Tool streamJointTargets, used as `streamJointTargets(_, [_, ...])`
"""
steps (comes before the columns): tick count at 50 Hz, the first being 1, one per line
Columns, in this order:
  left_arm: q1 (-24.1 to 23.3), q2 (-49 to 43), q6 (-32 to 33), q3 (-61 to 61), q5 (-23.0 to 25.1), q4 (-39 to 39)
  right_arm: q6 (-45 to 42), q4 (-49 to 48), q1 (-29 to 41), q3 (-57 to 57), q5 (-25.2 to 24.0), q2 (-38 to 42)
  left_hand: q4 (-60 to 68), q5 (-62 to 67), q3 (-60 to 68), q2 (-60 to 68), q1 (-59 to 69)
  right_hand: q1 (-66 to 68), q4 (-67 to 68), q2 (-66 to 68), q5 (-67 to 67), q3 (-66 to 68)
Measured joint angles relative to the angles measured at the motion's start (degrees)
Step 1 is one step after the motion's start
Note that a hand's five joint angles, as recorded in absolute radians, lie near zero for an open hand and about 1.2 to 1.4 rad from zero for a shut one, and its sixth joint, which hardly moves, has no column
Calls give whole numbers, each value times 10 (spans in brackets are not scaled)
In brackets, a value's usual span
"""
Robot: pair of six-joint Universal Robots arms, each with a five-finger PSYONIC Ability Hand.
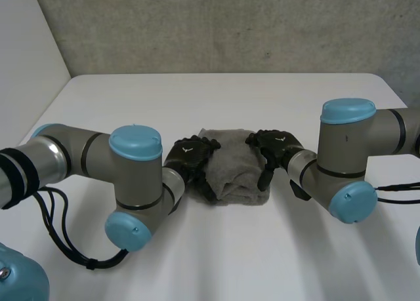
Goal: Fold the towel.
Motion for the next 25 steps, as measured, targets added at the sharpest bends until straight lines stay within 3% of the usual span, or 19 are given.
streamJointTargets(8, [2, 51, 24, 0, -1, -4, 2, 14, -2, -1, 3, -72, 0, -1, 0, 0, 0, 0, 0, 0, 0, 0])
streamJointTargets(17, [26, 217, 31, -3, -14, -19, -1, 52, -30, -13, 31, -243, 0, -6, -12, -12, -4, 0, 0, 0, 0, 0])
streamJointTargets(25, [82, 343, 51, 30, -142, -97, -10, 71, -88, -28, 131, -362, 0, -8, -19, -19, -9, -1, 0, 0, 0, 0])
